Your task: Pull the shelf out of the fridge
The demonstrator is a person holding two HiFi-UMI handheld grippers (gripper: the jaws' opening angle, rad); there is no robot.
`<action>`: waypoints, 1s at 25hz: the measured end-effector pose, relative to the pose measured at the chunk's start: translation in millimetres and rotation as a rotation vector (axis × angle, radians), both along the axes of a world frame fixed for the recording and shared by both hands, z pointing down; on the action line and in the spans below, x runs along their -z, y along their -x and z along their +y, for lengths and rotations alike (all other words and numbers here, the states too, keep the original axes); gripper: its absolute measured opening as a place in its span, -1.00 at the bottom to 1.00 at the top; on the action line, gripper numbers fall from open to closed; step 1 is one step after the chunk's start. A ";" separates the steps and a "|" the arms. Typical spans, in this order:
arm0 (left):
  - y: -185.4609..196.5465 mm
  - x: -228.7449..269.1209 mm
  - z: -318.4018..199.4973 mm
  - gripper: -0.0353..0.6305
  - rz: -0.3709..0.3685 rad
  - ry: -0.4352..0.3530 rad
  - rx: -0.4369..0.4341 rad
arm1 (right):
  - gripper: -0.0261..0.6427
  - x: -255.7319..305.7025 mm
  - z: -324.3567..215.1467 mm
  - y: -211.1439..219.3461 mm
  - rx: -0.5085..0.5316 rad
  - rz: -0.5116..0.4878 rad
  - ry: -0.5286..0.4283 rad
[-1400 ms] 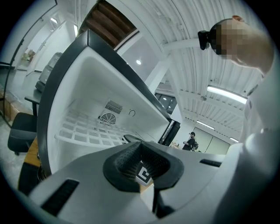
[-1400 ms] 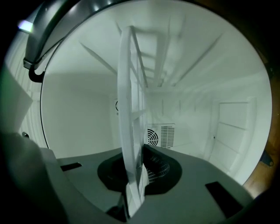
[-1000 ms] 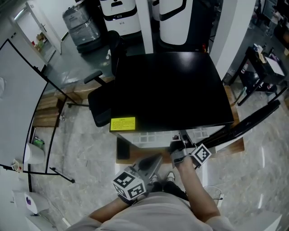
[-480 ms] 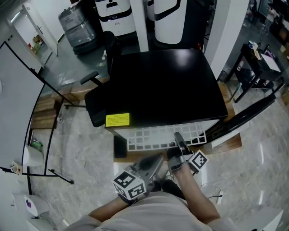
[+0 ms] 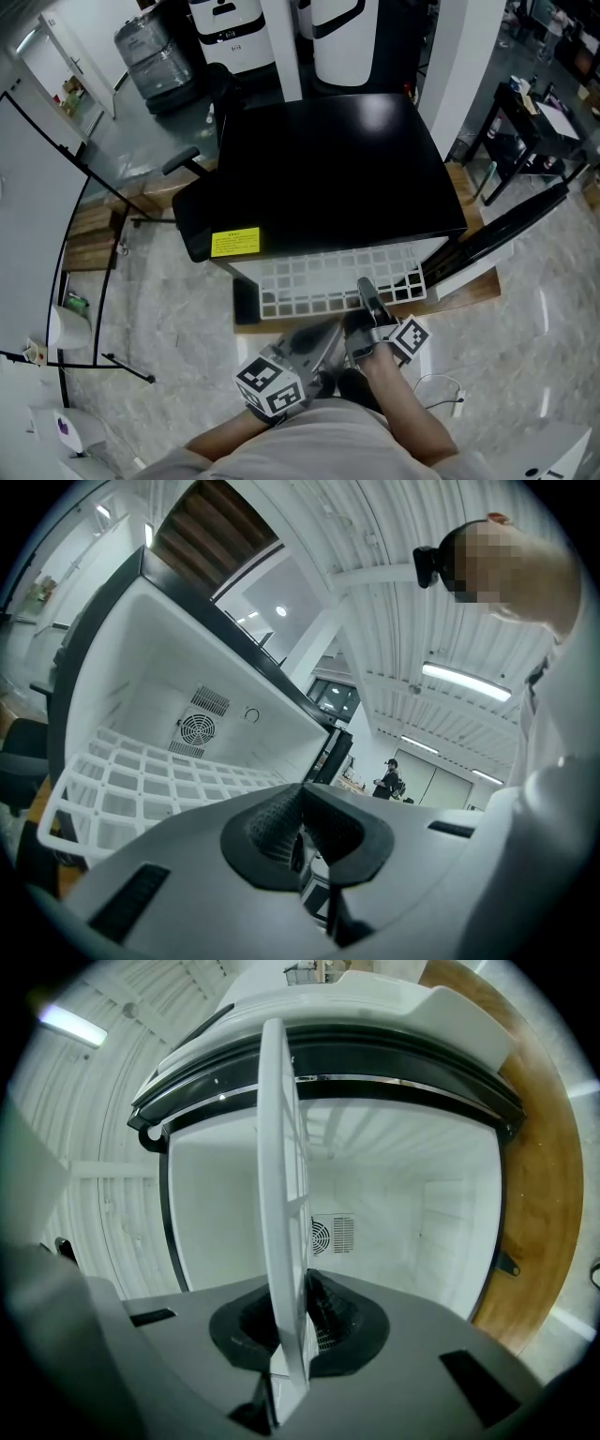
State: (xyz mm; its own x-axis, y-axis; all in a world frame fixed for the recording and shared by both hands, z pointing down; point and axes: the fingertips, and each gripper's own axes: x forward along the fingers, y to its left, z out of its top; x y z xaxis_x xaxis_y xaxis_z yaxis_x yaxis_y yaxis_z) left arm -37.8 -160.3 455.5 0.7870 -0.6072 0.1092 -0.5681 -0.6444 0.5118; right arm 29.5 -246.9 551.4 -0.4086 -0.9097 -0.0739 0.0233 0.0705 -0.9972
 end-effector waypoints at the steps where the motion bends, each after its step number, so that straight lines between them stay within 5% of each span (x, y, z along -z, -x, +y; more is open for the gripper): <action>1: -0.7 0.4 1.0 -0.88 0.002 -0.001 -0.002 | -0.79 -0.3 1.7 -0.4 0.000 0.001 0.001; 12: 7.3 -4.4 14.7 -0.88 0.018 0.000 -0.040 | -0.79 -2.0 9.6 -2.4 -0.009 0.008 -0.012; 25: 1.5 2.2 31.9 -0.88 0.019 -0.003 0.021 | -0.79 -4.9 21.9 -5.6 -0.004 0.018 0.008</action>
